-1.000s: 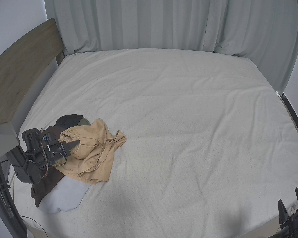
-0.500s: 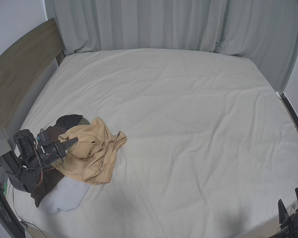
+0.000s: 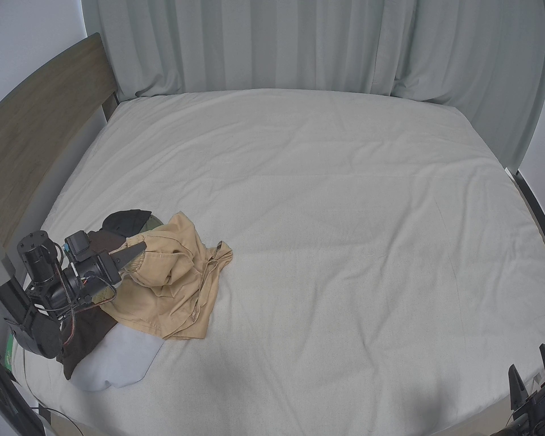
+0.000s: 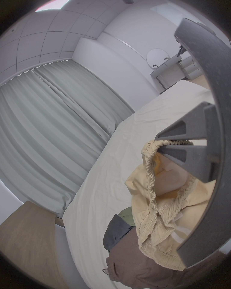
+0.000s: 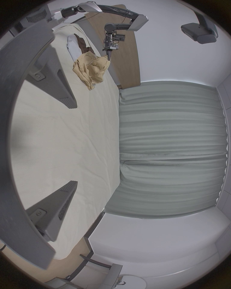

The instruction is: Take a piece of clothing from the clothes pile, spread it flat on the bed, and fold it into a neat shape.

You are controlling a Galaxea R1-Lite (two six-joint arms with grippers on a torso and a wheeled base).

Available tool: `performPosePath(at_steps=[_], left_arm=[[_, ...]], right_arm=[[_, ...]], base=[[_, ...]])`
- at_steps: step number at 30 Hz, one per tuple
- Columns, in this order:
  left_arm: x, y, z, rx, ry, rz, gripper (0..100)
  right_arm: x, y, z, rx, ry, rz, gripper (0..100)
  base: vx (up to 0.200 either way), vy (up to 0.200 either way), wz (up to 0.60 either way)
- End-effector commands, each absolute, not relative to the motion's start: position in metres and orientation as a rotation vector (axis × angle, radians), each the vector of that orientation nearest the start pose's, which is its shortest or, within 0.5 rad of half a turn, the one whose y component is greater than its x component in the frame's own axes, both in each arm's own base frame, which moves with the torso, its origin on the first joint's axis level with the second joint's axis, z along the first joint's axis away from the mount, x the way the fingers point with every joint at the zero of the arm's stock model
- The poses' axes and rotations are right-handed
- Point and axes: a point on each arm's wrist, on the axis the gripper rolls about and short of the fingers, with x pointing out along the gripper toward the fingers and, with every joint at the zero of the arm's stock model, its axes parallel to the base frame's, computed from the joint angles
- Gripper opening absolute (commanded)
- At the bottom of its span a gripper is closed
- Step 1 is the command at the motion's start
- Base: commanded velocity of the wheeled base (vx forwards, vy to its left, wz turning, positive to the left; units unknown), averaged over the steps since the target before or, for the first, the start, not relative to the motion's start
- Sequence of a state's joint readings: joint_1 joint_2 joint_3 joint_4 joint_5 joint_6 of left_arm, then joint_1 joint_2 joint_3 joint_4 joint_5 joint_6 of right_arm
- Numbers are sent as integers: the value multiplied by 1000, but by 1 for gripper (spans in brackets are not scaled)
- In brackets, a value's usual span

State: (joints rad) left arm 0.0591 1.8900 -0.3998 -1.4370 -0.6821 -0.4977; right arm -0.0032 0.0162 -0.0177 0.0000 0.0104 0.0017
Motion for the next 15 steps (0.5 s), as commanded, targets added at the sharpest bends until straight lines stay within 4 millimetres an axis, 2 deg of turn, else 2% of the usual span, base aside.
performPosePath(at_steps=[1,7,15], left_arm=[[273,-3,121,-545,192,-608,0],[258,-14,142,-663,157,-592,0],[246,-17,153,-692,108,-550,0]], right_arm=[[-23,0,75,2,0,8,100],[-23,0,75,2,0,9,100],[-23,0,75,2,0,8,100]], base=[[0,0,0],[0,0,0],[0,0,0]])
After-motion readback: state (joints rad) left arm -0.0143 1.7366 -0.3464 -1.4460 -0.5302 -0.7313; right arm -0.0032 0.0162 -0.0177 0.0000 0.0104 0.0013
